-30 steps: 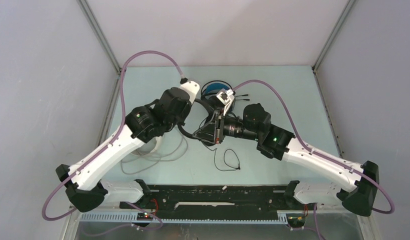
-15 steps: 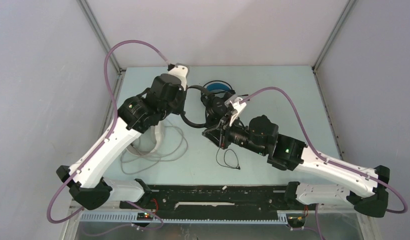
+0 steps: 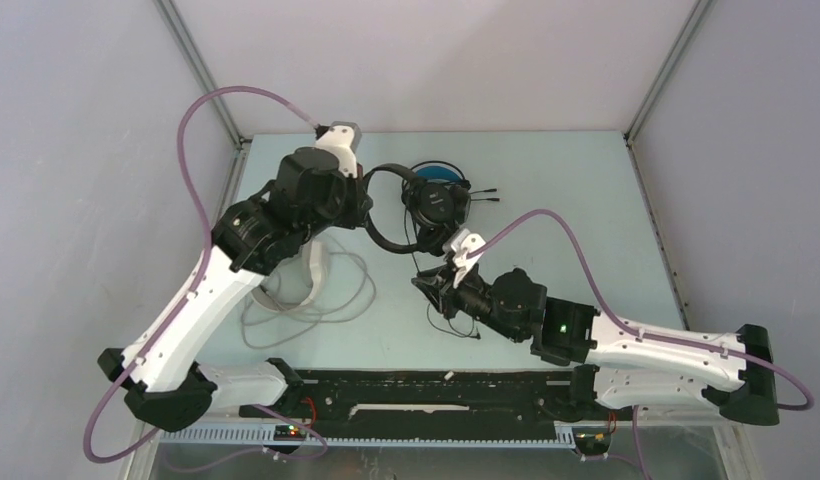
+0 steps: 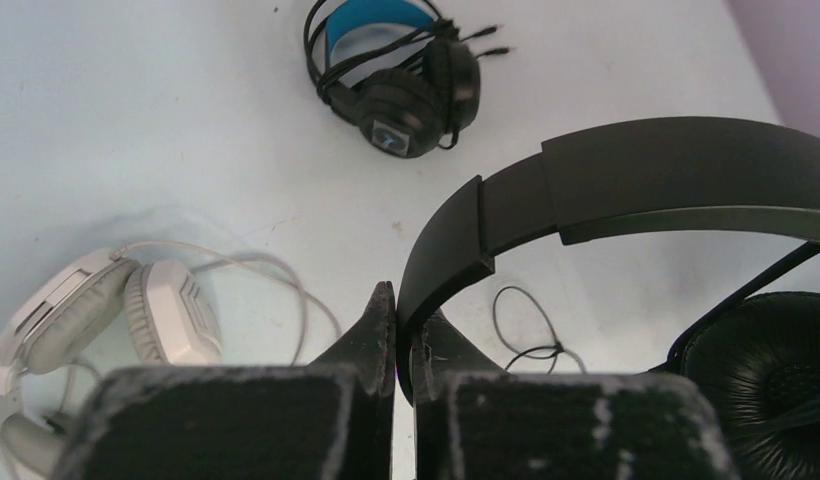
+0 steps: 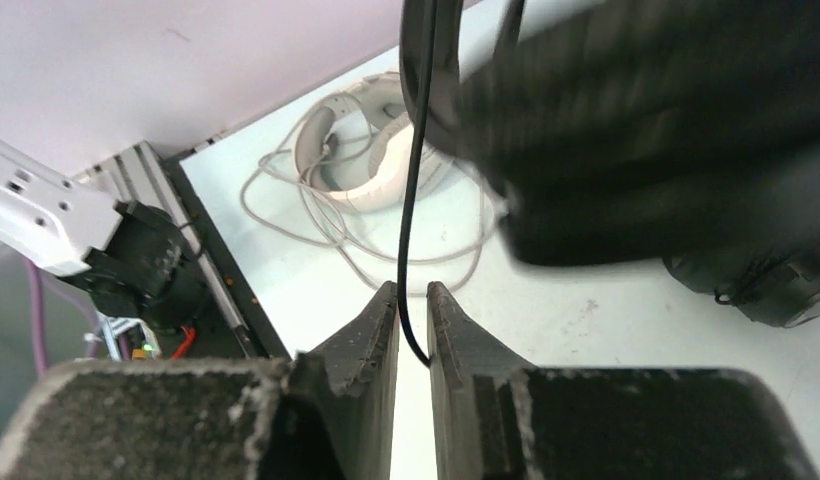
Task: Wrap the headphones
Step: Wrap the headphones cable around the headphones.
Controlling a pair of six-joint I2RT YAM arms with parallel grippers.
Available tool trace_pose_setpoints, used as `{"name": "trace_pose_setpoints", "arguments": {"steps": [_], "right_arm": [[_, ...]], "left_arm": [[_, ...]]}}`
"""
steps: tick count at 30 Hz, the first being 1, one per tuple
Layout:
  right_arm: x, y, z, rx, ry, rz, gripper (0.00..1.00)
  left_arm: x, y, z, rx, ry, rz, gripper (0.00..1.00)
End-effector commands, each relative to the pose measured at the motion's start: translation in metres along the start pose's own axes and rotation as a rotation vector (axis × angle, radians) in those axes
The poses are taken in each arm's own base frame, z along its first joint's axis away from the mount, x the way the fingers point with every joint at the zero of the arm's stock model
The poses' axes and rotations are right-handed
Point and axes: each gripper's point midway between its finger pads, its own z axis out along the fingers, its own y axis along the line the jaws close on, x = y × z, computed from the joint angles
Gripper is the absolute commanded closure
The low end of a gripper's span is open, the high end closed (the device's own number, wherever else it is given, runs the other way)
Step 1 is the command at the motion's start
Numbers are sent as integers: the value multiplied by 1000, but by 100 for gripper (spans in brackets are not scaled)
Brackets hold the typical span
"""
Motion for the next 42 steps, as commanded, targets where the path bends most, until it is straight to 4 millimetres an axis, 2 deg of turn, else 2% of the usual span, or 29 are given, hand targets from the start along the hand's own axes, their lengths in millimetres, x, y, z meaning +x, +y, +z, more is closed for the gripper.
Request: {"name": "trace_pose_setpoints", "arguments": {"steps": [1, 3, 6, 10, 16, 25, 32, 42], "right_arm": [[-6, -8, -2, 36, -99, -69, 79], [5, -6, -3, 7, -106, -102, 74], [9, -6, -9, -28, -161, -148, 63], [8, -10, -17, -49, -227, -223, 52], [14, -13, -7, -105, -218, -236, 31], [-4, -33, 7, -67, -302, -295, 28], [-2, -46, 18, -140, -299, -264, 28], [-2, -23, 30, -327, -296, -264, 31]], "left_arm": [[-38, -14, -28, 105, -143, -130, 100], [-41, -14, -34, 108, -141, -130, 100], [-49, -15, -41, 114, -160, -139, 100], [-54, -20, -47, 143, -160, -145, 100], [-56, -22, -54, 157, -157, -146, 100], [-75, -28, -68, 192, -201, -174, 100], [-93, -38, -82, 257, -268, -220, 100], [-112, -43, -93, 293, -336, -293, 100]]}}
